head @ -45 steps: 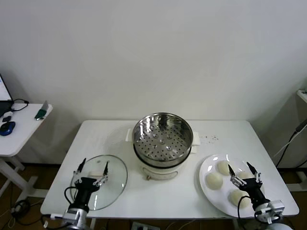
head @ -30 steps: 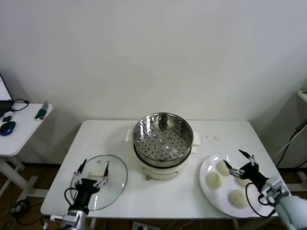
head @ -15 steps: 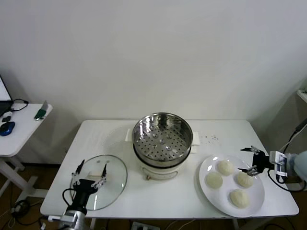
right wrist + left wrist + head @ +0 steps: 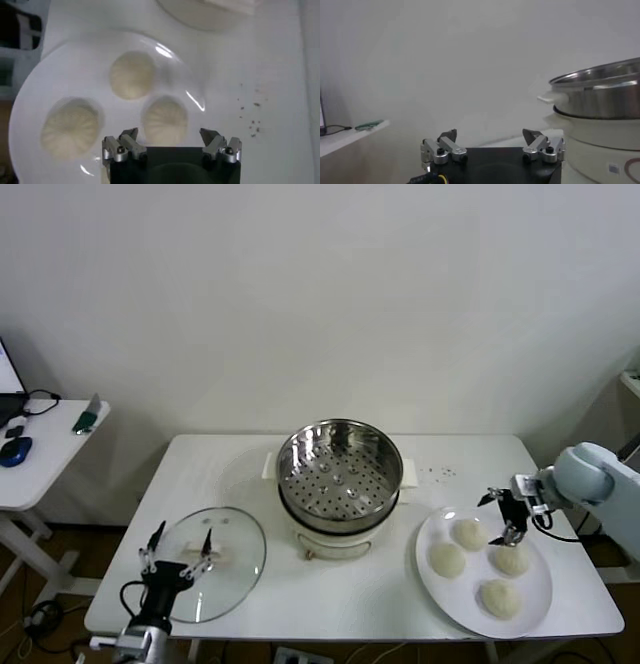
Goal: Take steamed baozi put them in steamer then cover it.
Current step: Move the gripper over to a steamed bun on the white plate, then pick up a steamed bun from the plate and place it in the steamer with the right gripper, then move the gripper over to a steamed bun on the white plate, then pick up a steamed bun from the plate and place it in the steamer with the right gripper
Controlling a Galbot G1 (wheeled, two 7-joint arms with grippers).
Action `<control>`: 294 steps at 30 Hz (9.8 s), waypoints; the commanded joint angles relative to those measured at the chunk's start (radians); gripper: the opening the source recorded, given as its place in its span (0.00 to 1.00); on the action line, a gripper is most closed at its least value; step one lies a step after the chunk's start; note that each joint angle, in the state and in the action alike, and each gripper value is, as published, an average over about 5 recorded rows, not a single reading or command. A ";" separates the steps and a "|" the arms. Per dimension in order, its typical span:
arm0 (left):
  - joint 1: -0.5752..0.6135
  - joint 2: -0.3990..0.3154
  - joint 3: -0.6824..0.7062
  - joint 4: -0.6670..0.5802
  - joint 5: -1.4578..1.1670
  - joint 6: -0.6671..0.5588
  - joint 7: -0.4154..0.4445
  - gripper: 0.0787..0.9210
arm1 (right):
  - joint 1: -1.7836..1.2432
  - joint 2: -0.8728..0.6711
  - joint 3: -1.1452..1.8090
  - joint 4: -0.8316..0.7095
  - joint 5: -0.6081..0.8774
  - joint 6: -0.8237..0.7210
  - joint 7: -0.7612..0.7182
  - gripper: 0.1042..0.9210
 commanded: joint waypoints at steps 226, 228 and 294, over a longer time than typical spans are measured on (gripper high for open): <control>0.058 0.031 -0.026 0.045 -0.064 -0.044 -0.045 0.88 | 0.320 0.121 -0.615 0.121 0.270 -0.295 0.234 0.88; 0.058 0.032 -0.027 0.047 -0.064 -0.044 -0.045 0.88 | 0.317 0.128 -0.612 0.113 0.263 -0.292 0.226 0.87; 0.101 0.036 0.022 -0.013 -0.036 -0.050 -0.057 0.88 | 0.791 0.900 -0.830 -0.168 0.842 -0.422 0.258 0.66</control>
